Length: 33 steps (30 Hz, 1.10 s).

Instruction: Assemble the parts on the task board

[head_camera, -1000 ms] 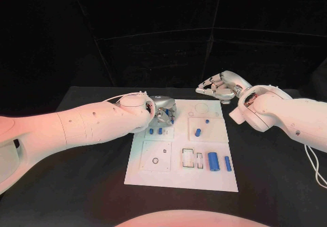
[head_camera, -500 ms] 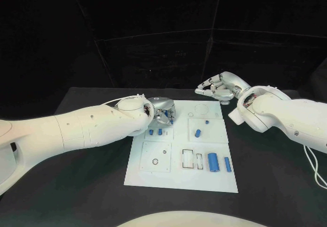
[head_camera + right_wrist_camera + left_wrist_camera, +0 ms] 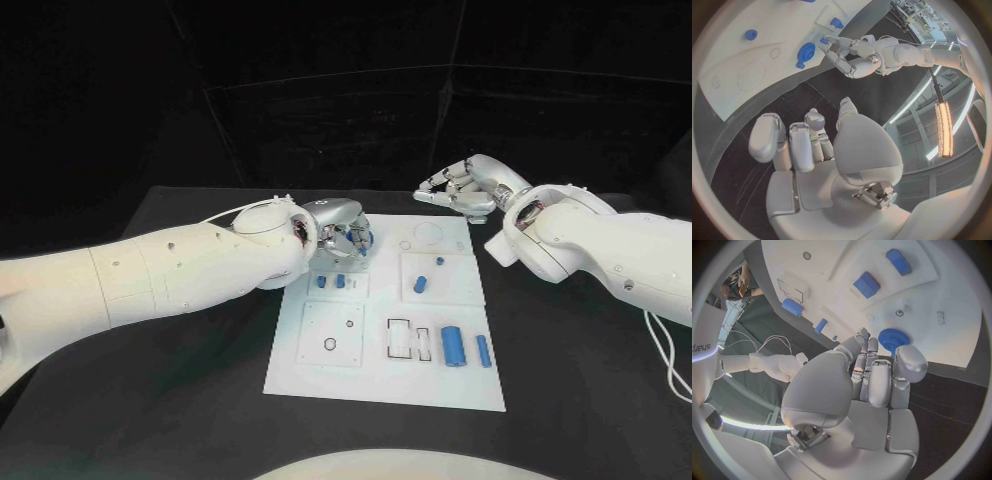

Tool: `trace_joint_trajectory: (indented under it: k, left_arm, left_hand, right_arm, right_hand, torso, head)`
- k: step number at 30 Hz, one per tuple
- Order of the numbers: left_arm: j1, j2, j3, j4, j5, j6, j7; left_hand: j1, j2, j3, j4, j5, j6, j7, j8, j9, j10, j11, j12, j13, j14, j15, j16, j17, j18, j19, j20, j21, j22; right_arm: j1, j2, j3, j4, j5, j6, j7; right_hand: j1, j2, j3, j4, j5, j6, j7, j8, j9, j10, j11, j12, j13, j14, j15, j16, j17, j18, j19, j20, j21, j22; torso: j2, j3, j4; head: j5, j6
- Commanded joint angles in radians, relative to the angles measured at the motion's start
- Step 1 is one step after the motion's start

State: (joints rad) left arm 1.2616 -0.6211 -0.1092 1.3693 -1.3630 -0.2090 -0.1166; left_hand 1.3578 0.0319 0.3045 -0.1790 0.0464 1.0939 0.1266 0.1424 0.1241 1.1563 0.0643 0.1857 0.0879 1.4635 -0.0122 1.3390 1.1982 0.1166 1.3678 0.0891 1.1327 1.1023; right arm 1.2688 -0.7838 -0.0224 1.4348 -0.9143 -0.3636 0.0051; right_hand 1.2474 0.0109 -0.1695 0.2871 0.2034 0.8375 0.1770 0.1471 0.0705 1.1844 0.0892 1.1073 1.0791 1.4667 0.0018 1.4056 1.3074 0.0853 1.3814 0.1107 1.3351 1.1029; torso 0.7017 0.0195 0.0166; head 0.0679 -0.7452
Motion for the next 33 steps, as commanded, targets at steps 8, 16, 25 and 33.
trace_joint_trajectory:
  k: [8,16,25,33]
  left_arm:
    - [0.006,-0.067,0.014,0.037,0.042,0.037,-0.049]
    - [0.006,-0.085,0.014,0.036,0.044,0.098,-0.065]
    - [0.002,-0.078,0.012,0.016,0.044,0.12,-0.076]
    - [0.002,-0.078,0.012,0.008,0.045,0.125,-0.085]
  left_hand:
    - [-0.018,-0.004,0.013,0.002,0.001,0.009,-0.001,-0.006,-0.002,0.01,0.001,-0.009,-0.002,0.005,-0.002,-0.001,-0.003,-0.009,0.008,-0.002,0.005,0.003]
    - [-0.032,-0.019,0.019,0.004,0.001,0.011,-0.003,-0.01,-0.005,0.013,0.001,-0.015,-0.004,0.003,-0.002,-0.004,-0.009,-0.009,0.008,-0.002,0.005,0.004]
    - [-0.04,-0.023,0.022,0.008,0.001,0.011,-0.003,-0.012,-0.007,0.014,0.002,-0.018,-0.005,0.002,-0.002,-0.006,-0.013,-0.008,0.007,-0.001,0.003,0.002]
    - [-0.041,-0.022,0.023,0.008,0.001,0.012,-0.003,-0.012,-0.007,0.015,0.001,-0.018,-0.006,0.002,-0.002,-0.006,-0.014,-0.008,0.007,-0.001,0.002,0.002]
  right_arm:
    - [0.001,-0.003,0.0,0.002,0.002,0.006,0.007]
    - [0.001,-0.003,0.0,0.001,0.002,0.007,0.007]
    - [0.001,-0.004,0.0,0.002,0.002,0.007,0.007]
    - [0.001,-0.006,0.0,0.003,0.002,0.007,0.007]
  right_hand:
    - [0.0,0.012,-0.005,0.001,0.002,-0.005,-0.001,0.004,0.0,-0.002,0.0,0.004,0.002,0.045,0.005,-0.003,0.035,0.005,-0.005,-0.001,-0.006,0.0]
    - [0.0,0.012,-0.005,0.001,0.002,-0.005,-0.001,0.004,0.0,-0.002,0.0,0.004,0.002,0.045,0.005,-0.003,0.035,0.005,-0.005,-0.001,-0.006,0.0]
    - [0.0,0.012,-0.005,0.001,0.002,-0.005,-0.001,0.004,0.0,-0.002,0.0,0.004,0.002,0.045,0.005,-0.003,0.035,0.005,-0.005,-0.001,-0.006,0.0]
    - [0.0,0.012,-0.005,0.001,0.002,-0.005,-0.001,0.004,0.0,-0.002,0.0,0.004,0.002,0.045,0.005,-0.003,0.035,0.005,-0.005,-0.001,-0.006,0.0]
  torso:
    - [0.001,0.0001,0.0006]
    - [0.001,0.0,-0.0027]
    - [0.002,0.0002,-0.0022]
    - [0.001,0.0009,-0.0037]
  head:
    - [0.001,0.002]
    - [0.005,0.002]
    - [0.006,0.0]
    - [0.005,-0.002]
